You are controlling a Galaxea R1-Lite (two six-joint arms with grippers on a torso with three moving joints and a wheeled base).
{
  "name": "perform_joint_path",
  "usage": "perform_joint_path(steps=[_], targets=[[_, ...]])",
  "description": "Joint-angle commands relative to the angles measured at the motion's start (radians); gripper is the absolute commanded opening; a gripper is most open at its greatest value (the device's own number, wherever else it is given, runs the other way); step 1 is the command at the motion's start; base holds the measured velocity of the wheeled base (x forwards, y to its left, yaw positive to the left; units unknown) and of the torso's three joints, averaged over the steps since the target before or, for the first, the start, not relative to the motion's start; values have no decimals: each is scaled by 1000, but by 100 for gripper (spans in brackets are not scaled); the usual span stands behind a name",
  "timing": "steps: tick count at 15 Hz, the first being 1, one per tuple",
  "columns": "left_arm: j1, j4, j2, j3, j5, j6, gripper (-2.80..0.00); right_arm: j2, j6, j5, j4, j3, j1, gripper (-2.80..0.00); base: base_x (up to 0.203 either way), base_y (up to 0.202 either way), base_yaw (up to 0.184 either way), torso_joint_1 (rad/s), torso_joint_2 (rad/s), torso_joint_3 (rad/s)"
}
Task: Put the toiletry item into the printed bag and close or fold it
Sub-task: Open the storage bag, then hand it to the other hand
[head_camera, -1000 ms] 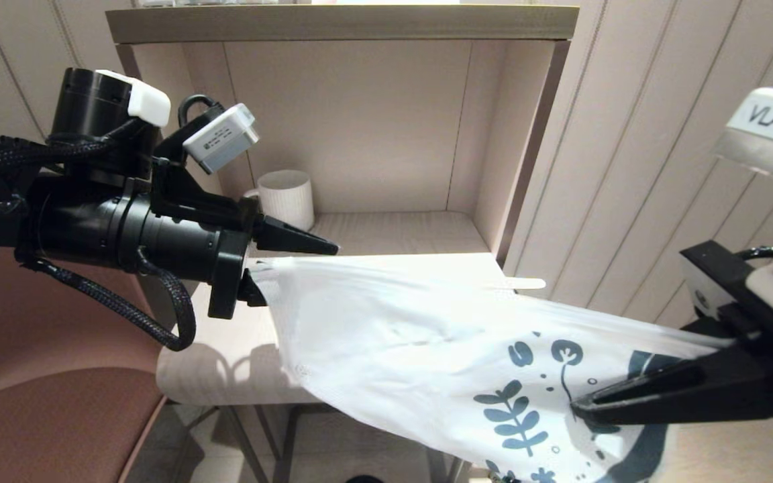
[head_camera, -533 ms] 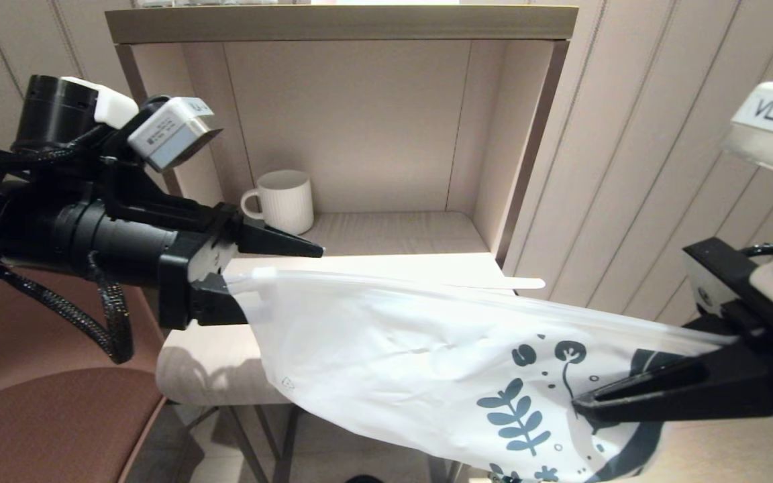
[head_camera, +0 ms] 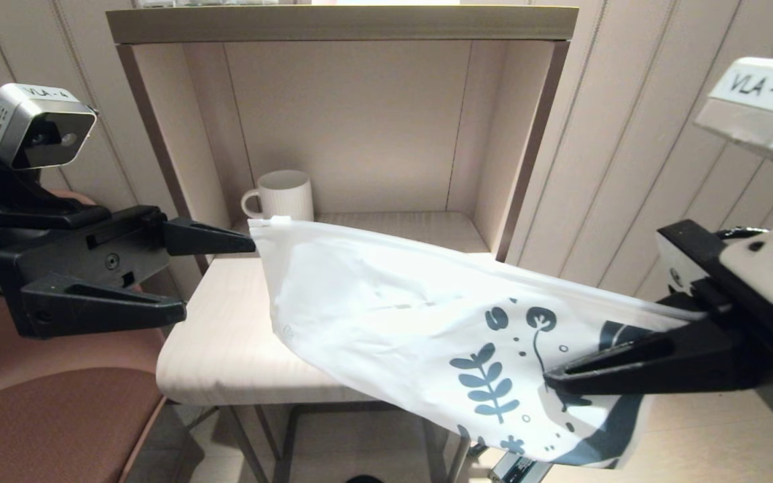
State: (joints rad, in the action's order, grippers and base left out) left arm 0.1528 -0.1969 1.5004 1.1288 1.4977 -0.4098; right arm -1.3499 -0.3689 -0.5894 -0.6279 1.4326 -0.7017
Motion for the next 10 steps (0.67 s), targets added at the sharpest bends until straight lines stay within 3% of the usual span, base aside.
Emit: perform_joint_path(steps=[1, 5, 10], targets=[[-9, 26, 4, -7, 10, -3, 0, -41, -2, -7, 9, 11, -1, -280, 0, 0, 0, 0, 0, 0], [-5, 64, 31, -13, 11, -4, 0, -85, -1, -29, 10, 53, -11, -280, 0, 0, 0, 0, 0, 0], [80, 114, 68, -14, 14, -7, 0, -166, 1, -41, 8, 121, -17, -280, 0, 0, 0, 0, 0, 0]])
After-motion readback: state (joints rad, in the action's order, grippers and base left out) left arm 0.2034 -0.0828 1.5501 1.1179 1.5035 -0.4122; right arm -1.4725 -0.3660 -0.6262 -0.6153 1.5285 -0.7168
